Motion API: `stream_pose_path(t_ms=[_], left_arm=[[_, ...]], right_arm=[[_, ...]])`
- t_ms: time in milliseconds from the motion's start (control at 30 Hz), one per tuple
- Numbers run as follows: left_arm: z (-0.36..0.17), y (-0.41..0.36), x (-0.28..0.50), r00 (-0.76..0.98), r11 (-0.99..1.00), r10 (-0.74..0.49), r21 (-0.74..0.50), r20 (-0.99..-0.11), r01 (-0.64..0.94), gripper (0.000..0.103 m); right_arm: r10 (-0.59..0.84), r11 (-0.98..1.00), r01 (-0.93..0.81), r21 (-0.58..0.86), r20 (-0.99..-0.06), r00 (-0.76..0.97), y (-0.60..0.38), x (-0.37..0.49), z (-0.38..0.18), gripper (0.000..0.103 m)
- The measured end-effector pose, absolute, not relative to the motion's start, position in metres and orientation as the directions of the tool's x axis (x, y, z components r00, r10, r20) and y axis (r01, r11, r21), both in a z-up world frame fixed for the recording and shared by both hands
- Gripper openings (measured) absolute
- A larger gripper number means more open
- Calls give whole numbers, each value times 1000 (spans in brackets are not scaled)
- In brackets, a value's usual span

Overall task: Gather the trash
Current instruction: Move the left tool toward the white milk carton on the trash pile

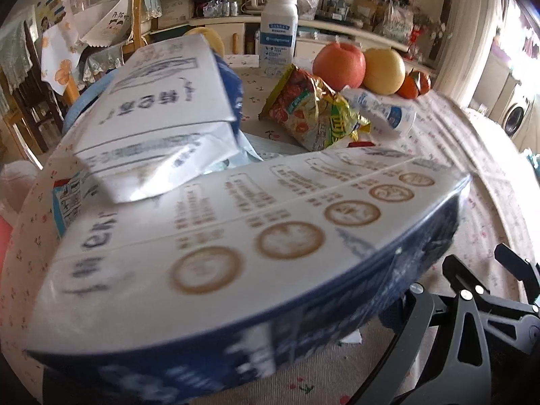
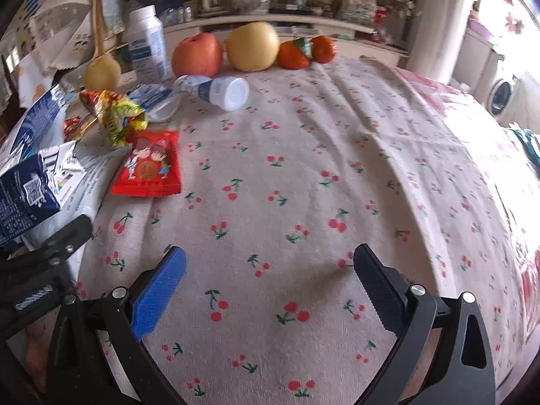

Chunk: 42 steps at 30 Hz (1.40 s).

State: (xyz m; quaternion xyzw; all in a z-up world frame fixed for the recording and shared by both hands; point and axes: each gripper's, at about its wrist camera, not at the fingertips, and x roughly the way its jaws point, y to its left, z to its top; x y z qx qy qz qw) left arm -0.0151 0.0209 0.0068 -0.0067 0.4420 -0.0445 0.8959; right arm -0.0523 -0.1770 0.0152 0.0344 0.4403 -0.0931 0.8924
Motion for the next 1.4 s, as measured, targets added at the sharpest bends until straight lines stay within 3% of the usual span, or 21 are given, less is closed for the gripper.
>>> stream_pose_path(t_ms=[333, 633, 1000, 1400], left_arm=[[43, 24, -44, 702, 991, -128, -57, -701, 124, 100], [78, 38, -91, 816, 991, -79, 45, -572, 127, 100], [88, 47, -120, 847, 991, -39, 90, -530, 102, 100], [89, 71, -156, 844, 996, -45, 42, -534, 80, 100]], right_arm=[[-180, 976, 215, -30, -667, 723, -169, -88, 64, 98], [-171, 980, 197, -13, -554, 815, -157, -137, 113, 98], [-146, 987, 162, -11, -494, 857, -140, -186, 134, 98], [-151, 989, 139, -59, -427, 892, -117, -222, 140, 98]])
